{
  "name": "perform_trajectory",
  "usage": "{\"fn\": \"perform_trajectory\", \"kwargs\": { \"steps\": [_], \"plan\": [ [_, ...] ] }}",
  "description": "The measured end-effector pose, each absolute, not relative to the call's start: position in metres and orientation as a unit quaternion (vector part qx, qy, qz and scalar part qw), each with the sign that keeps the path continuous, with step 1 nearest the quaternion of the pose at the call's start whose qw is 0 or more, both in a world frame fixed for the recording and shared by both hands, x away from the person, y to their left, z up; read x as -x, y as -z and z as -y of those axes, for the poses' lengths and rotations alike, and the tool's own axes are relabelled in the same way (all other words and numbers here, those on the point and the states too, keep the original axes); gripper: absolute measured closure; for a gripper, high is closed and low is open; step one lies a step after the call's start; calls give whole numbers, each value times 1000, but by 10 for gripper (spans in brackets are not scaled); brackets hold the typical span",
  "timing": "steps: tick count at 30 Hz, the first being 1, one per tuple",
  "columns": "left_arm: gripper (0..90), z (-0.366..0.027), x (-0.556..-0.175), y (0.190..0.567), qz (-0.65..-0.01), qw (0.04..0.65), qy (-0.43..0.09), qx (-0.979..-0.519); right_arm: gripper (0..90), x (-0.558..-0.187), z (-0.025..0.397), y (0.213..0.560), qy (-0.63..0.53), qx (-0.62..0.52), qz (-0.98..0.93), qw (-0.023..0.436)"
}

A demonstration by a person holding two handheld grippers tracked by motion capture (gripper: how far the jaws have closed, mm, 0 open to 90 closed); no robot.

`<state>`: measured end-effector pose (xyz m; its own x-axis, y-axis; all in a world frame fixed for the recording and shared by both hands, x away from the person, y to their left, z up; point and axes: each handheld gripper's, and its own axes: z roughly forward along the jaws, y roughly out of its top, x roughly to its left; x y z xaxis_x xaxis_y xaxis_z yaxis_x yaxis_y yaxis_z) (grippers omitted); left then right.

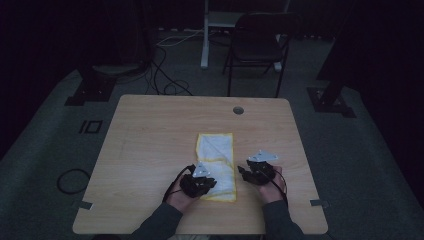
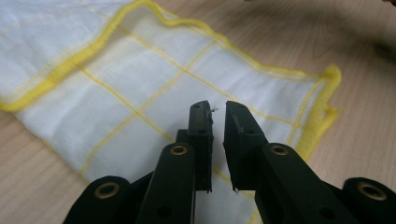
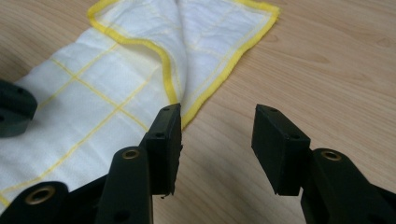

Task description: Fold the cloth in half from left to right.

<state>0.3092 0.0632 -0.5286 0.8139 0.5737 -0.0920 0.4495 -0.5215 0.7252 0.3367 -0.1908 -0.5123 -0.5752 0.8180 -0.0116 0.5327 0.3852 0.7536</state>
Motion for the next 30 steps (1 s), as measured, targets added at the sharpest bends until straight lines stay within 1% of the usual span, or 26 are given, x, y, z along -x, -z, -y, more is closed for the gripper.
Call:
{"fn": "perform_trajectory", "kwargs": {
  "steps": [11, 13, 15, 17, 21, 27, 30],
  "plan": [
    [797, -82, -303, 532, -315, 397, -85, -858, 537, -348, 169, 506, -378, -385, -818, 200],
    [792, -87, -302, 534, -323, 398, -82, -854, 556, -351, 161, 506, -374, -378, -822, 203],
    [788, -91, -301, 536, -327, 397, -82, -854, 599, -354, 154, 506, -373, -371, -824, 208],
    [786, -94, -299, 538, -331, 399, -80, -852, 614, -357, 146, 506, -376, -360, -828, 211],
    [782, -97, -298, 540, -335, 398, -76, -851, 598, -363, 133, 504, -375, -339, -837, 209],
    [780, -98, -298, 542, -336, 400, -76, -849, 533, -372, 113, 502, -374, -306, -851, 207],
    [780, -99, -298, 543, -337, 404, -73, -847, 524, -377, 105, 504, -367, -290, -860, 202]
  ]
}}
